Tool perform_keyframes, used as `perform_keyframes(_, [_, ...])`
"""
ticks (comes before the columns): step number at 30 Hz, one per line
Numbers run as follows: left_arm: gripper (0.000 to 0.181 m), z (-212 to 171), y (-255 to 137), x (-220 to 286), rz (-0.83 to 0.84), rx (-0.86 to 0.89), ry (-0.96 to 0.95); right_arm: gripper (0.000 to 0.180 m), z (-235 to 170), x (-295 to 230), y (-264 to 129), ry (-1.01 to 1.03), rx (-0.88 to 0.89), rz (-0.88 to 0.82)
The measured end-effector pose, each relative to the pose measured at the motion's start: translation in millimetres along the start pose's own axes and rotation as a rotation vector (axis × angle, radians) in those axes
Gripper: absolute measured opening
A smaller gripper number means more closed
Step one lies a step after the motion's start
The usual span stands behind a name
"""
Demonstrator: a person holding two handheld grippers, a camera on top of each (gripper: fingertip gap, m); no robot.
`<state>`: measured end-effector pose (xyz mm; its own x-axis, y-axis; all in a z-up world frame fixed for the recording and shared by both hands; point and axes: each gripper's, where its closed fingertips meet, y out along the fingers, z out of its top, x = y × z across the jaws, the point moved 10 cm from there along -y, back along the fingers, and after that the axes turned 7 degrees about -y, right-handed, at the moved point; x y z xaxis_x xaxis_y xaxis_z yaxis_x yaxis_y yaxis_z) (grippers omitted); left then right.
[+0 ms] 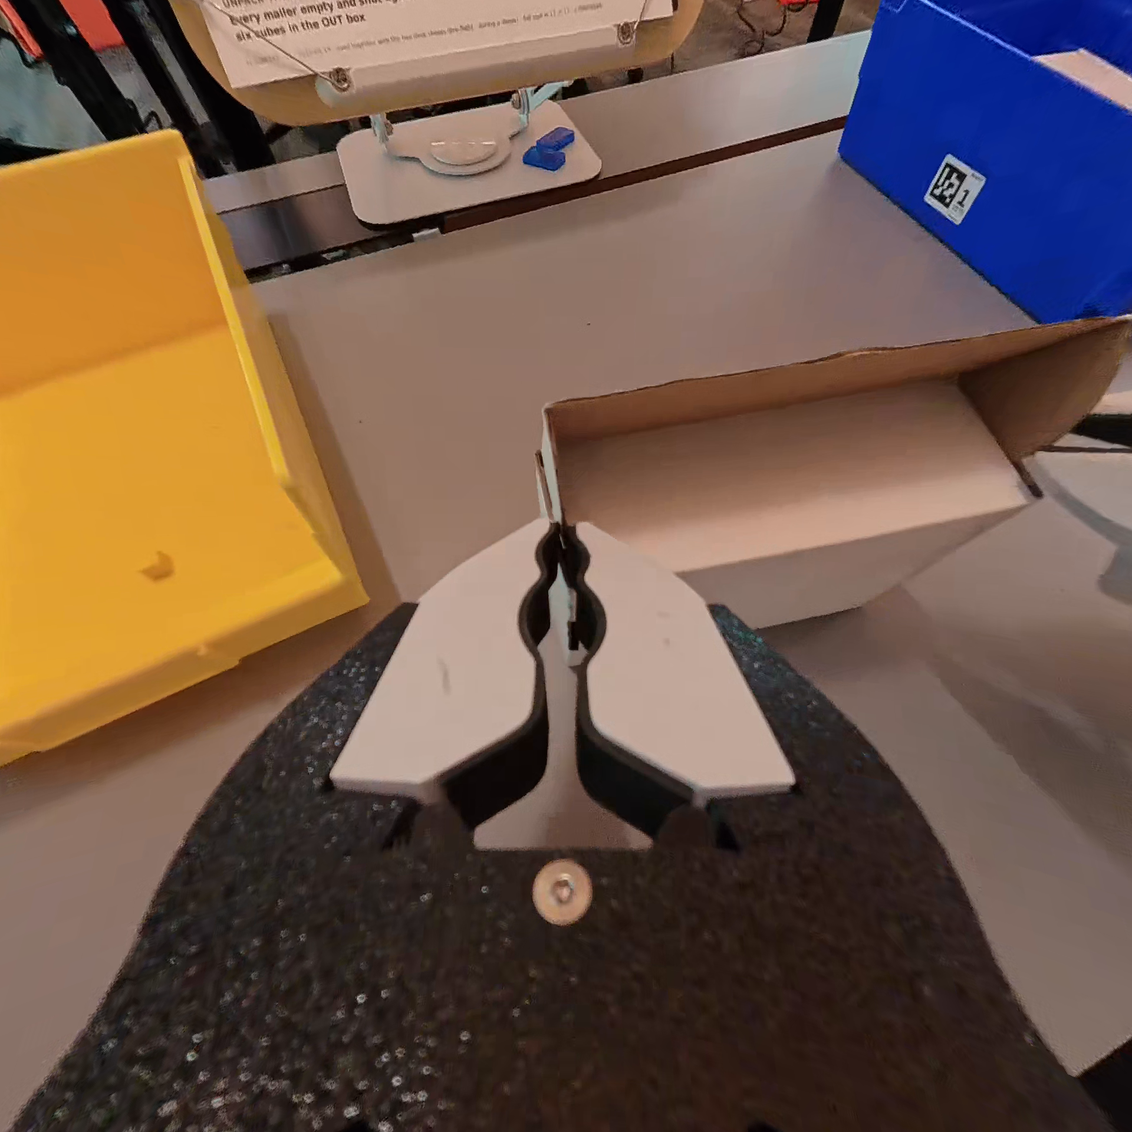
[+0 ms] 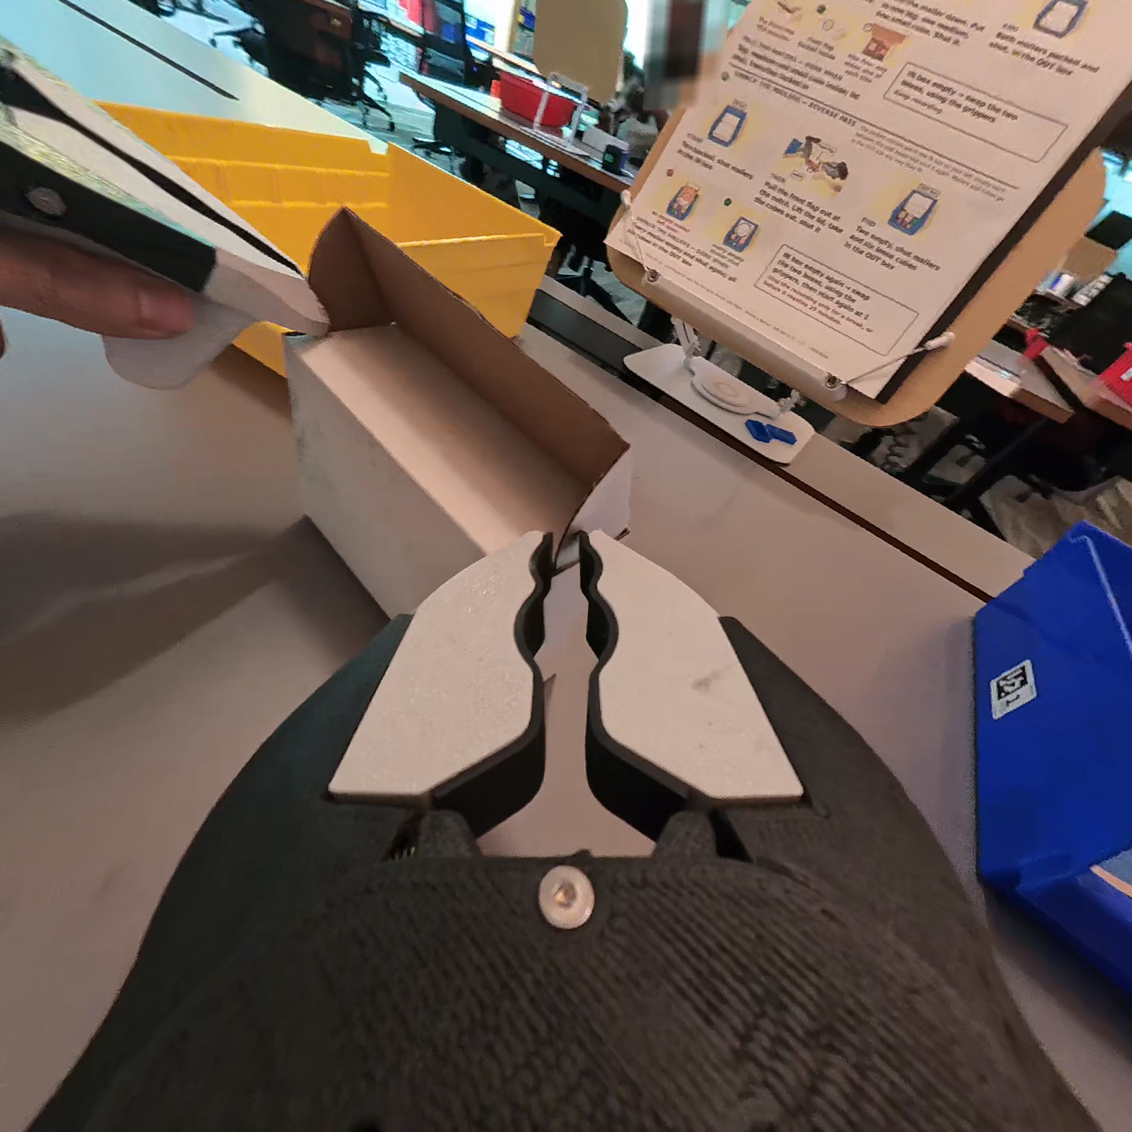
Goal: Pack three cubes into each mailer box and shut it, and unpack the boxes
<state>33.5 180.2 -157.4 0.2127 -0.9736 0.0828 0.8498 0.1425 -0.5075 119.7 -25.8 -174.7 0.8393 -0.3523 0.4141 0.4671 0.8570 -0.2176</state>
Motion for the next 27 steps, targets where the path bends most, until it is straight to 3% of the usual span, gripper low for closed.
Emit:
perform_keyframes(2, [0.002, -1, 1, 1, 0.01, 0.019, 0.014, 0.014, 3, 5, -8, 0.016, 0.042, 0.016])
perform_keyframes(5, [0.002, -4, 1, 3, 0.033, 0.045, 0.04, 0.007, 15, 23, -18, 0.037, 0.119, -0.052])
perform_keyframes(9, [0.002, -7, -1, 6, 0.063, 0.062, 0.058, 0.0, 28, 40, -2, -0.164, 0.061, -0.122])
perform_keyframes(13, [0.002, -10, -6, 5, 0.022, 0.062, 0.05, 0.0, 37, 33, 14, -0.308, 0.031, -0.015])
perform_keyframes(23, [0.008, -6, -18, -11, -0.049, -0.007, 0.184, 0.0, 26, 16, 27, -0.448, -0.105, 0.006])
perform_keyframes(27, [0.004, 11, -35, -14, -0.01, 0.183, 0.336, 0.0, 22, 11, 25, -0.476, -0.063, -0.042])
